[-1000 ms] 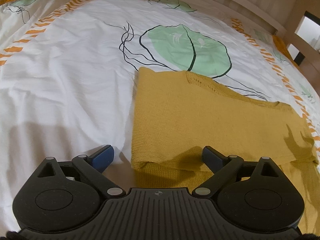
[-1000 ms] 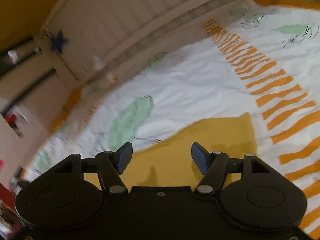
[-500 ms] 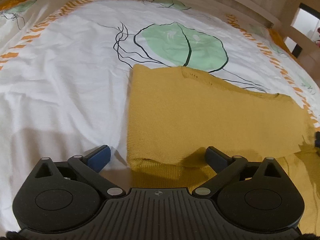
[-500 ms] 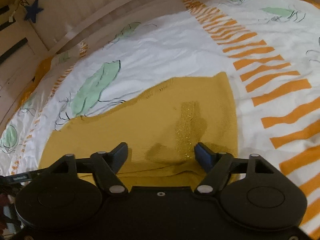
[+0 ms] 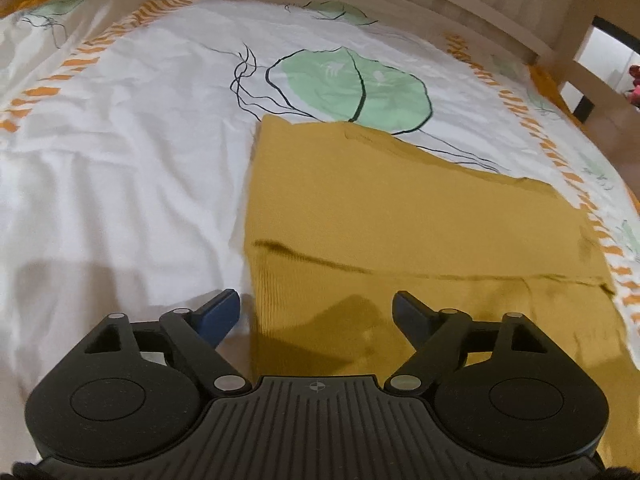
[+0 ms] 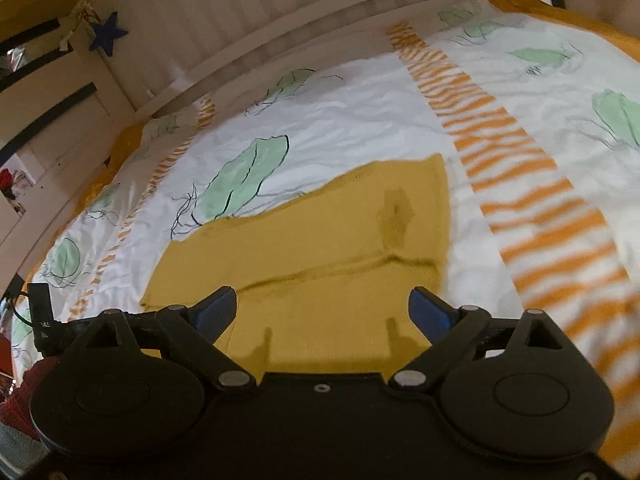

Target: Fold small clothes

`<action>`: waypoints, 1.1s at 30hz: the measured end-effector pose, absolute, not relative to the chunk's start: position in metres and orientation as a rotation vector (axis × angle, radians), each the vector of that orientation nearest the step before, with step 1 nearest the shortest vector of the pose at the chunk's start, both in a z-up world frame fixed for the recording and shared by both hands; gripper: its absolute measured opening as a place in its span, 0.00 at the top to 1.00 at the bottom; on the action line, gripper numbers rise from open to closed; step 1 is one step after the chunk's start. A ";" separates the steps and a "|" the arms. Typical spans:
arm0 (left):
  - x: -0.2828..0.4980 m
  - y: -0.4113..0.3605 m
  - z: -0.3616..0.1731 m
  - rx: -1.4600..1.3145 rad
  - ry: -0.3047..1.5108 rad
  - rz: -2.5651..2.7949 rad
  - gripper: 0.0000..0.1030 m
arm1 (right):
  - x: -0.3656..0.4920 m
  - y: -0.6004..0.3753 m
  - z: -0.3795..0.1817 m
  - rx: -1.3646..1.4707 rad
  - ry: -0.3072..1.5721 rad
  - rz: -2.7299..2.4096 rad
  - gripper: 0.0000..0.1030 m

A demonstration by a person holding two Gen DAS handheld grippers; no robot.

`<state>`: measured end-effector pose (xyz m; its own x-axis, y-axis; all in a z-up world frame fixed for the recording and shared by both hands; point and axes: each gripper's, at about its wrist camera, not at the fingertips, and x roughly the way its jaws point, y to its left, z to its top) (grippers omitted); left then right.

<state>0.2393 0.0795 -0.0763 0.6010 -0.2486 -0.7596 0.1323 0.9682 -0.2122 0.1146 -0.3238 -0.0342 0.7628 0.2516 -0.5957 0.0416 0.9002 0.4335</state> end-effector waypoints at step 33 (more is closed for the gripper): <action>0.076 0.073 -0.048 0.045 0.845 0.026 0.19 | 0.024 -0.295 -0.045 0.256 0.864 -0.142 0.03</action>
